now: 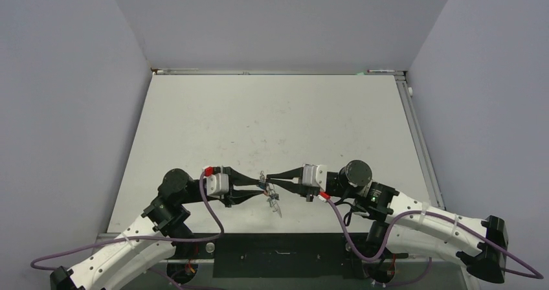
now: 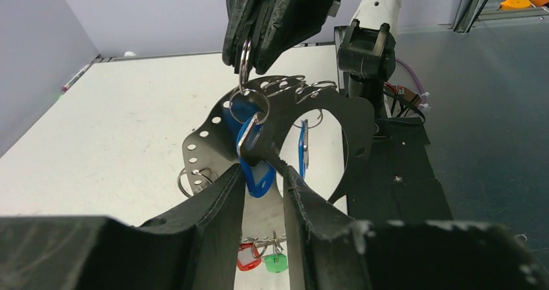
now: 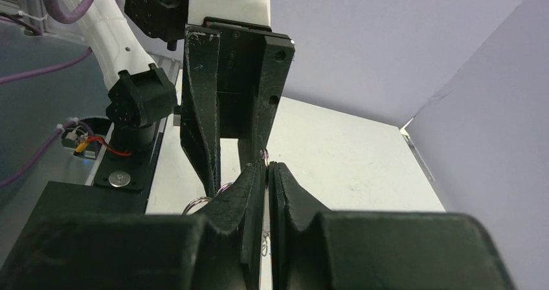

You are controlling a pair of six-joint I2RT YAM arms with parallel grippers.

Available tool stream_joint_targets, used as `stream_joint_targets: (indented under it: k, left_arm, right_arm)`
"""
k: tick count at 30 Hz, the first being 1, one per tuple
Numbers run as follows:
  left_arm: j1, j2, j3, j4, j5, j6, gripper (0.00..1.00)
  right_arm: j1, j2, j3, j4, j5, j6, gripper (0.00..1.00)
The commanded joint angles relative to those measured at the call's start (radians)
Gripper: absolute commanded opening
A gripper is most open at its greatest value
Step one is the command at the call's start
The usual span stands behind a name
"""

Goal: Put the keys on the keyring

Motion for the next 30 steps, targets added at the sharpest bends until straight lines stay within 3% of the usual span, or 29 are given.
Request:
stream_joint_targets:
  k: [1,13,18,22,30]
  left_arm:
    - [0.002,0.011,0.017,0.053,0.025,-0.027,0.24]
    - [0.003,0.002,0.01,0.069,0.011,-0.06,0.26]
    - [0.002,0.002,0.021,0.048,-0.008,-0.05,0.19]
    - [0.002,-0.001,0.034,0.024,-0.019,-0.025,0.0]
    - [0.002,-0.026,0.052,-0.047,-0.096,0.059,0.0]
  right_arm:
    - [-0.008,0.01,0.027,0.122,-0.027,0.011,0.05]
    - [-0.009,0.043,0.035,0.139,-0.034,0.026,0.05]
    - [-0.009,0.05,0.034,0.149,-0.037,0.032,0.05]
    - [-0.008,0.052,0.034,0.145,-0.035,0.031,0.05]
    - [-0.01,0.025,0.025,0.101,-0.009,0.017,0.05]
